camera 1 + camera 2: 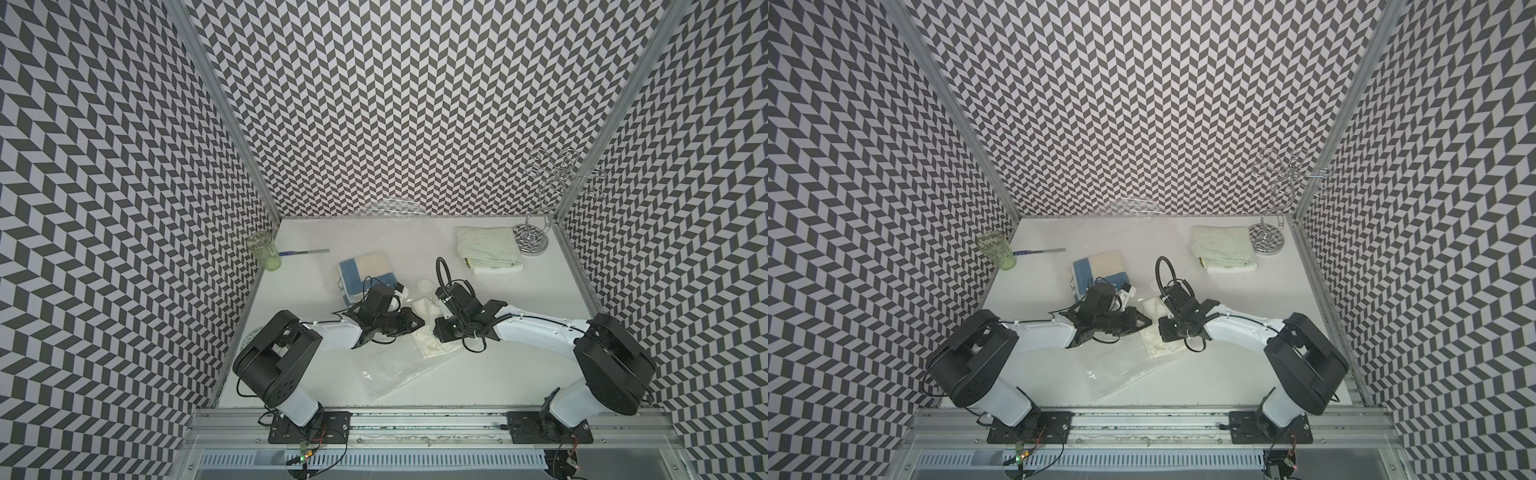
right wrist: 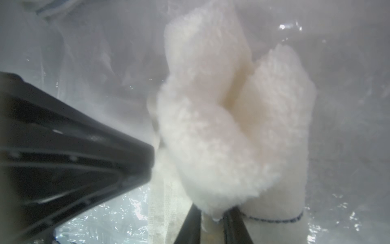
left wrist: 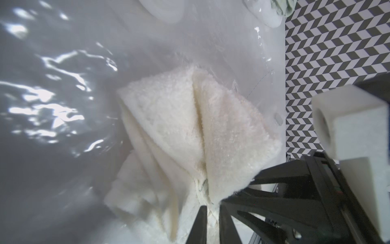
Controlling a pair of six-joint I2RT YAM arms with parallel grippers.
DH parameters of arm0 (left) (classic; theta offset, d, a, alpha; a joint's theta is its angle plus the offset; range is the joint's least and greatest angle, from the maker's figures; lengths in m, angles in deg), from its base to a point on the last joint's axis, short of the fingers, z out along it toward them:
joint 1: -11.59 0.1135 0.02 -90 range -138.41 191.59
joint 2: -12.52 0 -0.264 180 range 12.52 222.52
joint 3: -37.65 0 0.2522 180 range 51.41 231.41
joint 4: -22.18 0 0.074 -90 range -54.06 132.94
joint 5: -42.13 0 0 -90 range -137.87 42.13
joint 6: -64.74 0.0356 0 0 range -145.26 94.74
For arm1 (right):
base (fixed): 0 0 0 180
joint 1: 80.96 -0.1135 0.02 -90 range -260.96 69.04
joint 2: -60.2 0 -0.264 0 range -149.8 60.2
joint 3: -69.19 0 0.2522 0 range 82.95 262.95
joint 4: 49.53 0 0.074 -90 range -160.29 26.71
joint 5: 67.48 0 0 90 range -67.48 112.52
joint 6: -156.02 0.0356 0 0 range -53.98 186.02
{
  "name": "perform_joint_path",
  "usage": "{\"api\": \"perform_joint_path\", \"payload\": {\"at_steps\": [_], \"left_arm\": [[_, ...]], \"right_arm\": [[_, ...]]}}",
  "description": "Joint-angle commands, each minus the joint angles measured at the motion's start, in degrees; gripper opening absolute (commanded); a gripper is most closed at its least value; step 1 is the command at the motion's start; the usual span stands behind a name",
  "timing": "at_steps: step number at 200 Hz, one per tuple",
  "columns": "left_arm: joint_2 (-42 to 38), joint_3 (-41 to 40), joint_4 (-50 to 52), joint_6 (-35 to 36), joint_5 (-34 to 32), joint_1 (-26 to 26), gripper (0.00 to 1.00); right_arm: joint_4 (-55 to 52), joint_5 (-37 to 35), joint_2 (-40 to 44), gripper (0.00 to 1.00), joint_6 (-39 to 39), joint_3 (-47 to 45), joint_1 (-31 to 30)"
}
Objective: Place the folded towel into the vacuum bag
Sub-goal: Pick up the towel from the vacuum bag.
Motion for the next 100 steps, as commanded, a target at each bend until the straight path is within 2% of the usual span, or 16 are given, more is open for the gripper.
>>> {"api": "perform_joint_path", "payload": {"at_steps": [1,19,46,73,100], "left_arm": [[4.0,-1.7,0.6,0.8,-0.9,1.0,0.15],[6.0,-1.3,-1.6,0.1,-0.4,0.8,0.15],[5.2,-0.8,-0.7,0.9,-0.9,0.9,0.15],[4.5,-1.7,-0.1,1.3,-0.8,1.9,0.14],[2.7,-2.1,0.4,1.6,-1.2,2.3,0.14]], "right_arm": [[-2.9,-2.8,0.3,0.37,-3.7,1.8,-0.4],[-4.5,-4.9,-0.6,0.53,-5.6,3.4,-1.0],[-3.9,-7.4,-3.4,0.67,-7.0,3.7,-3.4],[-4.5,-13.0,-7.5,0.76,-7.2,4.0,-5.7],[-7.1,-17.9,-12.2,0.78,-7.5,5.5,-7.3]]}}
